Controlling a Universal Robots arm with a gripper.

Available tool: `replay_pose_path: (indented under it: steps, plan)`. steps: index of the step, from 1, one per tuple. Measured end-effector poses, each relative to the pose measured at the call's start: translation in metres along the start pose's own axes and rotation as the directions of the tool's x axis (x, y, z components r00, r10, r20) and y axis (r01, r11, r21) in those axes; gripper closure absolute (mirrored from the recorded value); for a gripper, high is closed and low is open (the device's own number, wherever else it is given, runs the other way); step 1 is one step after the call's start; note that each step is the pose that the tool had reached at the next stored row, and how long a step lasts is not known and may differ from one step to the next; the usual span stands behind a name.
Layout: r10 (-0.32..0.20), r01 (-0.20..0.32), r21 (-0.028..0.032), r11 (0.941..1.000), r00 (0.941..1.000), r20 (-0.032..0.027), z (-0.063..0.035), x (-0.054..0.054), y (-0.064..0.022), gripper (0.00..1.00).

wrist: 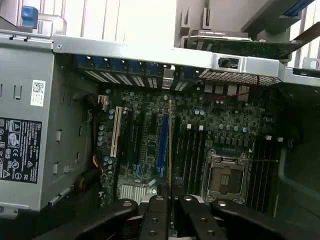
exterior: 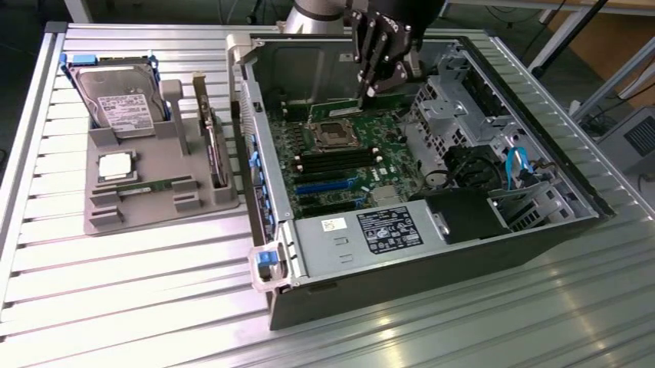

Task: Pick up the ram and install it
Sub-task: 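Pick up the ram and move it above insertion slot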

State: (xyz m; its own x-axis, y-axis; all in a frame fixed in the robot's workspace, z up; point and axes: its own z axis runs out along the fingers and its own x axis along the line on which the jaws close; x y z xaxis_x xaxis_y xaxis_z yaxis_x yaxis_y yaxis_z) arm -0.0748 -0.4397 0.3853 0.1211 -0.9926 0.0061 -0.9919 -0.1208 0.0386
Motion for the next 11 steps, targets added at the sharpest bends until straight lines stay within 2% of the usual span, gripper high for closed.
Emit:
replay_pose_path:
  steps: [1,2,3,4,6,7,8,9,11]
  plan:
    - [0.000,0.000,0.0000,1.0000,1.0000,-0.0001,-0.0005,0.002,-0.0138,0.87]
    - [0.000,0.000,0.0000,1.0000,1.0000,-0.0002,-0.0007,0.002,-0.0202,0.87]
    - [0.000,0.000,-0.0001,1.0000,1.0000,-0.0005,-0.0012,0.004,-0.0357,0.87]
    - [0.000,0.000,-0.0001,1.0000,1.0000,-0.0005,-0.0015,0.005,-0.0427,0.87]
    - [0.000,0.000,-0.0002,1.0000,1.0000,-0.0016,-0.0021,0.008,-0.0630,0.87]
    - [0.002,-0.002,-0.0003,1.0000,1.0000,-0.0026,-0.0023,0.008,-0.0686,0.87]
    - [0.006,-0.006,-0.0005,1.0000,1.0000,-0.0032,-0.0025,0.005,-0.0704,0.87]
    - [0.011,-0.011,-0.0005,0.9999,0.9999,-0.0034,-0.0026,-0.001,-0.0756,0.87]
    - [0.011,-0.011,-0.0005,0.9999,0.9999,-0.0033,-0.0027,-0.001,-0.0777,0.87]
